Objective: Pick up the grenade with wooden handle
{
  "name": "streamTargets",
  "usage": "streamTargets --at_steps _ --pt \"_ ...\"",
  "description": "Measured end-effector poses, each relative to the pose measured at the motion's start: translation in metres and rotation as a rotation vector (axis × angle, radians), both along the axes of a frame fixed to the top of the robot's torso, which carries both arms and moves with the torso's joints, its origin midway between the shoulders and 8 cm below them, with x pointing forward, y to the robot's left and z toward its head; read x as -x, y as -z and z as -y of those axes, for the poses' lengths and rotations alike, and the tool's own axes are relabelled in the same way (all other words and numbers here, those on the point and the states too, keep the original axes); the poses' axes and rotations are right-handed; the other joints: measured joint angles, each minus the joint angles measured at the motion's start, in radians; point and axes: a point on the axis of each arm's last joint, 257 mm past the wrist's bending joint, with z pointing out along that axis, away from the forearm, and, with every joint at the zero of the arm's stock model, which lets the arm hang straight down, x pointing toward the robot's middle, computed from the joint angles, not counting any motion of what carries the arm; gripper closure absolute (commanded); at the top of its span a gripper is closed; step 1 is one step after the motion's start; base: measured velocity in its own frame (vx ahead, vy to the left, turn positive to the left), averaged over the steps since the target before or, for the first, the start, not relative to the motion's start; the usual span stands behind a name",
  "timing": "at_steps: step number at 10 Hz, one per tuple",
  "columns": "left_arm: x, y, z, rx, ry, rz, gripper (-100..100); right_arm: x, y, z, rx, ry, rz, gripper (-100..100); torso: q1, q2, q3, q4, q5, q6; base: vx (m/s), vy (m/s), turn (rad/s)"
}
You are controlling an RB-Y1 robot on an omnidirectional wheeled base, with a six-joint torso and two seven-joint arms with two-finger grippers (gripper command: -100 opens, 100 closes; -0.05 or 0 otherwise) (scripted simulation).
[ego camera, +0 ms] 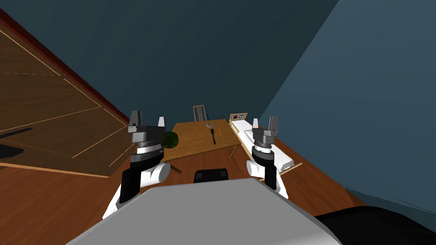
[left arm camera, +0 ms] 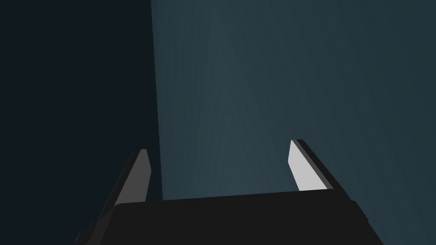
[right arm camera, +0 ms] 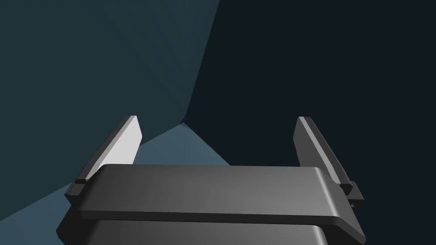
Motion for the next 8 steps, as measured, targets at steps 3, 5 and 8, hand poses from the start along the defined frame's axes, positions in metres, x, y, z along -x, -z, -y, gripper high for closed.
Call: streamTargets --at_steps 3,5,8 --pt "-0.005 0.009 0.024 -0.098 0.035 -0.029 -100 0.000 0.000 0.000 0.000 0.000 0.000 0 -0.006 0.002 0.001 0.001 -0.001 0.001 -0.039 -0.089 -0.288" --pt "-0.011 0.022 0.044 -0.170 0.065 -0.054 -100 0.000 0.000 0.000 0.000 0.000 0.000 0 -0.005 0.002 0.001 0.001 -0.001 0.000 -0.022 -0.077 -0.214" --pt "-0.014 0.043 0.072 -0.279 0.113 -0.087 -100 0.000 0.000 0.000 0.000 0.000 0.000 0 -0.004 0.002 0.001 0.000 -0.001 0.001 -0.013 -0.059 -0.190"
